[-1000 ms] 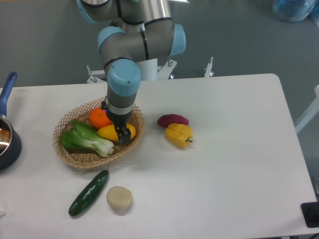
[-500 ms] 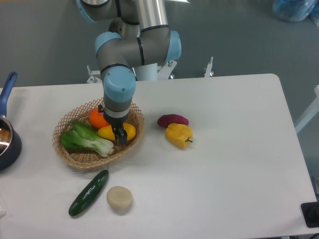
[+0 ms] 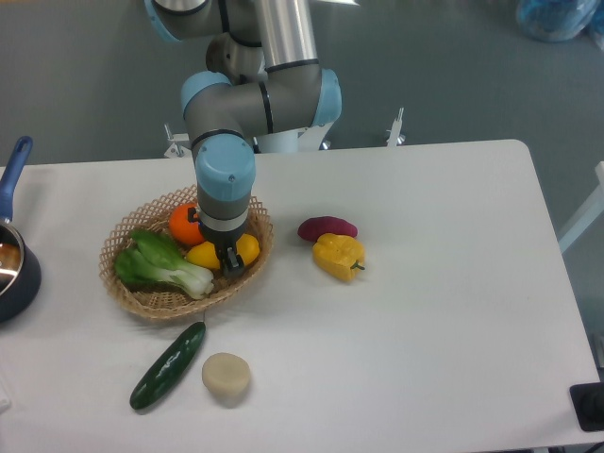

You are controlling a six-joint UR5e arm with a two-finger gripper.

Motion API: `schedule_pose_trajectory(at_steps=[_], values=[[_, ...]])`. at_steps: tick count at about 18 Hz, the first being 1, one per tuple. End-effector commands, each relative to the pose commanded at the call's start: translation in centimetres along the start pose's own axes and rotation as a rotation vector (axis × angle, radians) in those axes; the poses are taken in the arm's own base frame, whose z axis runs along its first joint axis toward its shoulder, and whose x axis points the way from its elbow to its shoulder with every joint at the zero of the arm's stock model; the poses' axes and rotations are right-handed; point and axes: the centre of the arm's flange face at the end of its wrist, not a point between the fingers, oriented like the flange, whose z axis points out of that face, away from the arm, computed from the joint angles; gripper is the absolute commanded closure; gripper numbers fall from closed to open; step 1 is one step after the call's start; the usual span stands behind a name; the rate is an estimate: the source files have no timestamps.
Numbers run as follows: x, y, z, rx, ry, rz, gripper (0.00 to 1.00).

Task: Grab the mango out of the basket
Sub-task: 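Close the gripper around the yellow mango, then lift the mango out of the basket and carry it beside the pepper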

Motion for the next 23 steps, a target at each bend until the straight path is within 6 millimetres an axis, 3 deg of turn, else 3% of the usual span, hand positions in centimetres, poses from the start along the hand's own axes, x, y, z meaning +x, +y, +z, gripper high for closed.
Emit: schedule_pose_trajectory(at_steps=[5,12,17,20,23], values=[[0.0,0.1,-0.8,0.001,-0.013,-0.002,0.34],[0.9,1.3,-4.7,0.021,-0.029,-0.113,0.34],[-1.1,2.8,-7.9,0.05,-0.092,-0.228,0.34],[-3.3,4.9,-10.1,0.06,-0.148,-0.297,0.34],[-5.3,8.4,-12.3,0.063,-0.199,-0.349,0.34]])
